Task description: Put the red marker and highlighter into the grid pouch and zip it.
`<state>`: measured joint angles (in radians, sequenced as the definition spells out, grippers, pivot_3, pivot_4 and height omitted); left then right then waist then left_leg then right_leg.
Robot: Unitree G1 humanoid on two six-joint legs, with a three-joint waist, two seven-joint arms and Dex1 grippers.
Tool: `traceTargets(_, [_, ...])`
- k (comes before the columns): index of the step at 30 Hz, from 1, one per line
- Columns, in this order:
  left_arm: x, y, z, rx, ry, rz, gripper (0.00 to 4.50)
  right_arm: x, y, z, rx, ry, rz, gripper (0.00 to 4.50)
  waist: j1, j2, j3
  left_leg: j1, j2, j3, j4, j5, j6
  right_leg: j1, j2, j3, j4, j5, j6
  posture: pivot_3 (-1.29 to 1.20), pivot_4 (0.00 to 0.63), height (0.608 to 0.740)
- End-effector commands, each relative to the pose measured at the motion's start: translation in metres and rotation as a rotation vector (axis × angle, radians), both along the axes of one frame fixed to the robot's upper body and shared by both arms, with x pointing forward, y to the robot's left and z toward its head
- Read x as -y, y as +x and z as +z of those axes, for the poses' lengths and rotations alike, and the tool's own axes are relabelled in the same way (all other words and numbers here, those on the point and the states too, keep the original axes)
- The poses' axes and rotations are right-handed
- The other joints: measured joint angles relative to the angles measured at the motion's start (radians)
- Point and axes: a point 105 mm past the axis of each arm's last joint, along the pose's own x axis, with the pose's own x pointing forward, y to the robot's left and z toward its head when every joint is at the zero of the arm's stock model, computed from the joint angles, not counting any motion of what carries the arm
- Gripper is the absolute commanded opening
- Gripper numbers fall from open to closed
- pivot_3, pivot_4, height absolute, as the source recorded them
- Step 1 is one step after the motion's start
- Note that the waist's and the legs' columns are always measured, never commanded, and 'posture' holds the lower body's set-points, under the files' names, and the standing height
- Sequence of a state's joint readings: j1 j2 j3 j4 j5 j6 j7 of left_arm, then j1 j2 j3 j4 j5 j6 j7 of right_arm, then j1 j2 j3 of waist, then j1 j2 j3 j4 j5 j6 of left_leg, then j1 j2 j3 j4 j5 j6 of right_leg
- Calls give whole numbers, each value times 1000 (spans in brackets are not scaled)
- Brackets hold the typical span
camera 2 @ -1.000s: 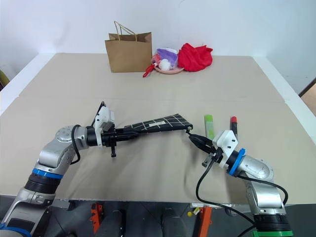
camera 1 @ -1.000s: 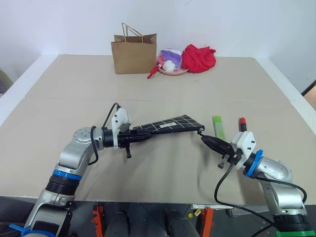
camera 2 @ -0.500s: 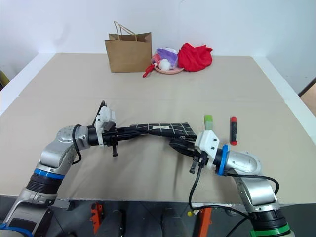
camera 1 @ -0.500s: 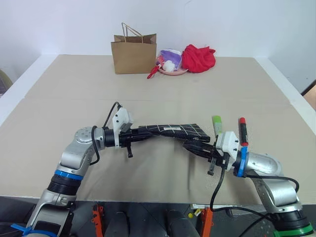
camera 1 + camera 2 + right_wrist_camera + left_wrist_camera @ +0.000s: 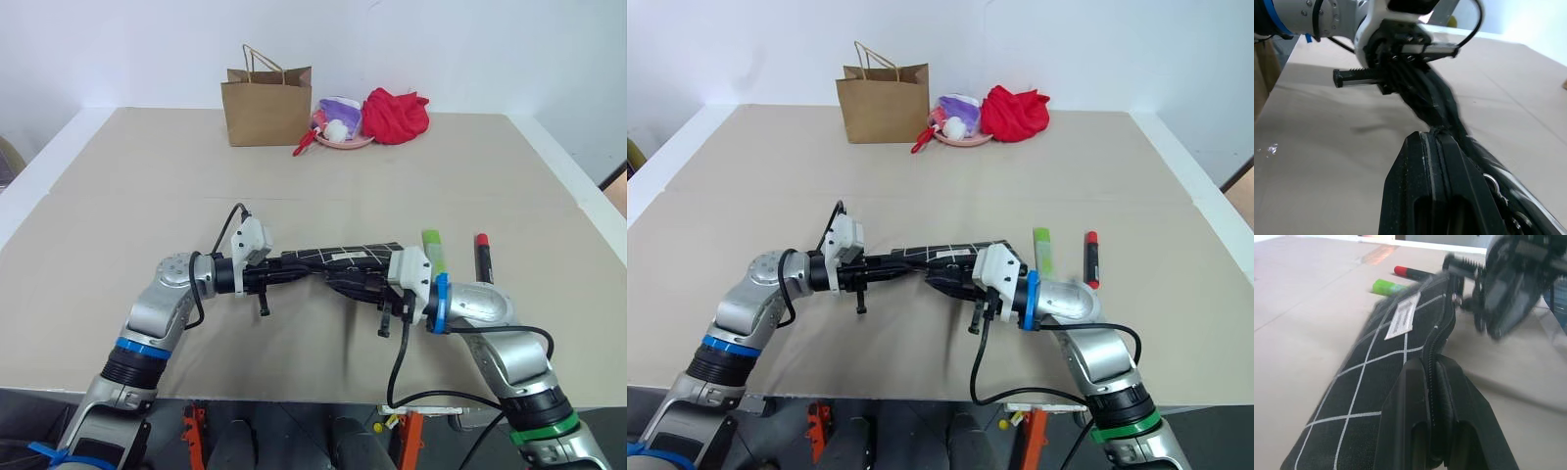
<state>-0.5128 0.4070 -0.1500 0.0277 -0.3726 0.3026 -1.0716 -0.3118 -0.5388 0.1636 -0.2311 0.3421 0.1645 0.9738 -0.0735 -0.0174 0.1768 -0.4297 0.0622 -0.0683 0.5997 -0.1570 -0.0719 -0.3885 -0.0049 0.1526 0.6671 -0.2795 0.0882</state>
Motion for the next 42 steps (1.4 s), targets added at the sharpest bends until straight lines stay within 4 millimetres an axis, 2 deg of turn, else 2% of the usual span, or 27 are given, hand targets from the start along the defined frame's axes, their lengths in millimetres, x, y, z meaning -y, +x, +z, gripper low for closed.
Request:
traceTargets(1, [4, 2, 18, 78, -30, 3, 0, -9, 0, 5, 27, 4, 22, 37, 0, 0, 0, 0, 0, 0, 0, 0, 0, 0, 0, 0, 0, 0, 0, 0, 150, 740])
traceTargets(13, [9, 1, 14, 82, -28, -3, 0, -33, 4, 11, 34, 41, 57, 37, 0, 0, 0, 0, 0, 0, 0, 0, 0, 0, 0, 0, 0, 0, 0, 0, 150, 740])
traceTargets(22, [8, 1, 14, 84, -29, 3, 0, -21, 10, 11, 7, 52, 3, 37, 0, 0, 0, 0, 0, 0, 0, 0, 0, 0, 0, 0, 0, 0, 0, 0, 150, 740])
traceTargets(23, [7, 0, 14, 83, -29, 4, 0, -18, 8, 14, -2, 65, 4, 523, 0, 0, 0, 0, 0, 0, 0, 0, 0, 0, 0, 0, 0, 0, 0, 0, 150, 740])
traceTargets(25, [7, 0, 14, 82, -28, 5, 0, -14, 4, 20, 4, 75, 11, 1057, 0, 0, 0, 0, 0, -1, 0, 0, 0, 0, 0, 0, 0, 0, 0, 0, 150, 740])
traceTargets(26, [6, 0, 14, 81, -27, 6, 0, -9, -1, 25, 9, 82, 17, 1605, 0, 0, 0, 0, 0, -1, 0, 0, 0, 0, 0, 0, 0, 0, 0, 0, 150, 740])
traceTargets(27, [6, 0, 13, 80, -26, 7, 0, -3, -5, 30, 15, 91, 12, 1807, 0, 0, 0, 0, 0, -1, 0, 0, 0, 0, 0, 0, 0, 0, 0, 0, 150, 740])
traceTargets(29, [5, 0, 13, 79, -24, 7, 0, 11, -9, 40, -10, 124, -18, 2602, 2, 0, 0, -1, 0, -1, 0, 0, 0, -1, 0, -1, 0, -1, 1, 0, 150, 740])
traceTargets(31, [4, 0, 13, 77, -21, 7, 0, 27, -11, 53, -39, 159, -62, 3659, 2, 0, 0, -2, 0, -1, 0, 0, 0, -1, 0, -1, 0, -1, 0, 0, 150, 740])
traceTargets(33, [3, 0, 13, 77, -19, 7, 0, 39, -12, 61, -65, 172, -92, 4422, 2, 0, 0, -1, 0, -1, 0, 0, 0, -1, 0, -1, 0, 0, 0, 0, 150, 740])
traceTargets(36, [0, 2, 14, 79, -16, 15, 0, 66, -3, 72, -110, 245, -211, 4422, 0, 0, 0, -1, 0, -1, 0, 0, 0, -1, 0, -1, 0, 0, 0, 0, 150, 740])
traceTargets(38, [-2, 4, 15, 80, -18, 22, 0, 96, 15, 68, -93, 247, -392, 4422, 1, 0, 0, -1, 0, -1, 0, 0, 0, 0, 0, -1, 0, 0, 0, 0, 150, 740])
traceTargets(40, [-4, 4, 17, 79, -20, 25, 0, 128, 38, 52, -81, 238, -613, 4422, 0, 0, 0, -1, 0, -1, 0, 0, 0, 0, 0, -1, 0, 0, 0, 0, 150, 740])
traceTargets(42, [-5, 3, 17, 75, -20, 22, 0, 145, 52, 32, -105, 228, -759, 4422, 0, -2, -1, -1, 0, -1, 0, 0, 0, 0, 0, -1, 0, 0, 0, 0, 150, 740])
